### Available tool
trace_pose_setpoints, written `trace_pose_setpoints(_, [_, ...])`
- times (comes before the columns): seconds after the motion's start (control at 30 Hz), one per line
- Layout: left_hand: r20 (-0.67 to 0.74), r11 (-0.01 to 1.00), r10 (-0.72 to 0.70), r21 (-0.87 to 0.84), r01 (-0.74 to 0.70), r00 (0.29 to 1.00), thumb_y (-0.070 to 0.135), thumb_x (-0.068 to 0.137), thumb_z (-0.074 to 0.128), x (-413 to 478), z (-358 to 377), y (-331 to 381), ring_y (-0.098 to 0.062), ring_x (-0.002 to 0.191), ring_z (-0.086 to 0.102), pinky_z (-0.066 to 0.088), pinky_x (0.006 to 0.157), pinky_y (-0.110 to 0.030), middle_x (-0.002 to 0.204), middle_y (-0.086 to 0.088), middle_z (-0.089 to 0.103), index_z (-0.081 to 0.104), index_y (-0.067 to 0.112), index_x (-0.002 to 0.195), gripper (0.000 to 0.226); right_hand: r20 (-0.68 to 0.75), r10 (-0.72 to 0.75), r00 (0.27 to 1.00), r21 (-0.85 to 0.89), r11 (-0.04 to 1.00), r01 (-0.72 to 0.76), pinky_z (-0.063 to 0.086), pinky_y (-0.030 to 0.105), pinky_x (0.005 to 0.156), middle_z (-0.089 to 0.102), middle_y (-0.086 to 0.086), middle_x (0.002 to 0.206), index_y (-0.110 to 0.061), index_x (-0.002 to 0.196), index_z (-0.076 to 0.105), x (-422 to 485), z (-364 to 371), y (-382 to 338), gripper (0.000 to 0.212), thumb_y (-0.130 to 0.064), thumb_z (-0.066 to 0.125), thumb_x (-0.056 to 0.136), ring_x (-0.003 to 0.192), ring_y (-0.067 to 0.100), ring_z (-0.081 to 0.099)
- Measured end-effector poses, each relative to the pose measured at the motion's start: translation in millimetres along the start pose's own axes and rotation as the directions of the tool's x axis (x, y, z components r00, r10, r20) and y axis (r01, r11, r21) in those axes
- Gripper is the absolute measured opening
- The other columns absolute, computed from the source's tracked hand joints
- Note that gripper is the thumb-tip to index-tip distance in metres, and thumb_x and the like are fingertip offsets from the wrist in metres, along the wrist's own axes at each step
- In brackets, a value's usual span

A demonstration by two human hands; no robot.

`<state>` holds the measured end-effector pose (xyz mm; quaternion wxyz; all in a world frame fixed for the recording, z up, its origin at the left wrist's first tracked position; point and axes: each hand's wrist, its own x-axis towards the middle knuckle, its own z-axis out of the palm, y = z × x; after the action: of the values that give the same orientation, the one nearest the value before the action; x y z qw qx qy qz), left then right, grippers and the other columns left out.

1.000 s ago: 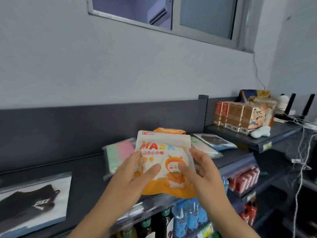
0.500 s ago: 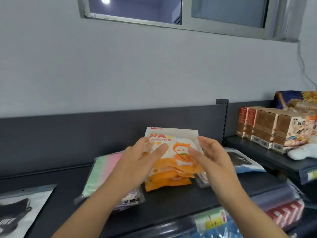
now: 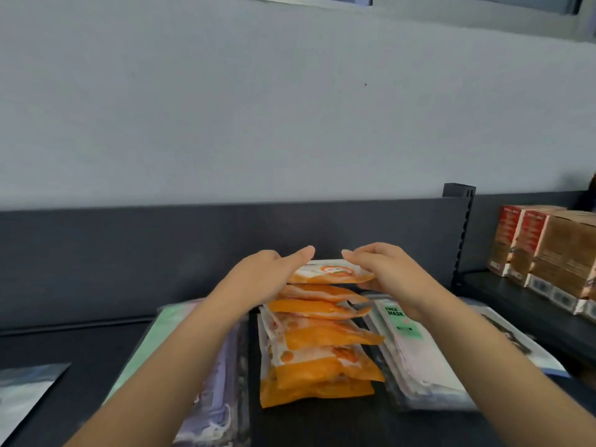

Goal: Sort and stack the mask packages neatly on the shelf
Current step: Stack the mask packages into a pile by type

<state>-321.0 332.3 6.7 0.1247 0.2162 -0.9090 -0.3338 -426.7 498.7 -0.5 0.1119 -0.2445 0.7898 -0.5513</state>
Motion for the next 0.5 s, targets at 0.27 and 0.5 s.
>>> trace_pose_setpoints(0.27, [-0.014, 0.99, -0.121, 0.073, 0.122, 0.993, 0.07, 0.087, 0.039, 19, 25, -21, -0.019, 0.107, 0.06, 0.046, 0.096, -0.038, 0.119, 0.0, 0.065, 0.066, 0.019, 0.116, 0.065, 0.171, 0.04, 0.984, -0.175, 0.985, -0.01, 0.053, 0.032, 0.086, 0.062, -0.002, 0.112, -0.019, 0.116, 0.059, 35, 10, 31, 0.044, -0.05, 0.061, 0.085, 0.102, 0.015, 0.06])
trace_pose_setpoints(0.5, [-0.049, 0.977, -0.209, -0.048, 0.207, 0.977, 0.075, 0.081, 0.044, 26, 28, -21, -0.018, 0.1, 0.063, 0.049, 0.096, -0.042, 0.11, 0.001, 0.068, 0.069, 0.018, 0.105, 0.066, 0.225, 0.042, 0.974, -0.074, 0.997, -0.026, 0.049, 0.034, 0.088, 0.061, 0.0, 0.118, -0.019, 0.119, 0.058, 51, 12, 35, 0.05, -0.056, 0.056, 0.086, 0.106, 0.018, 0.058])
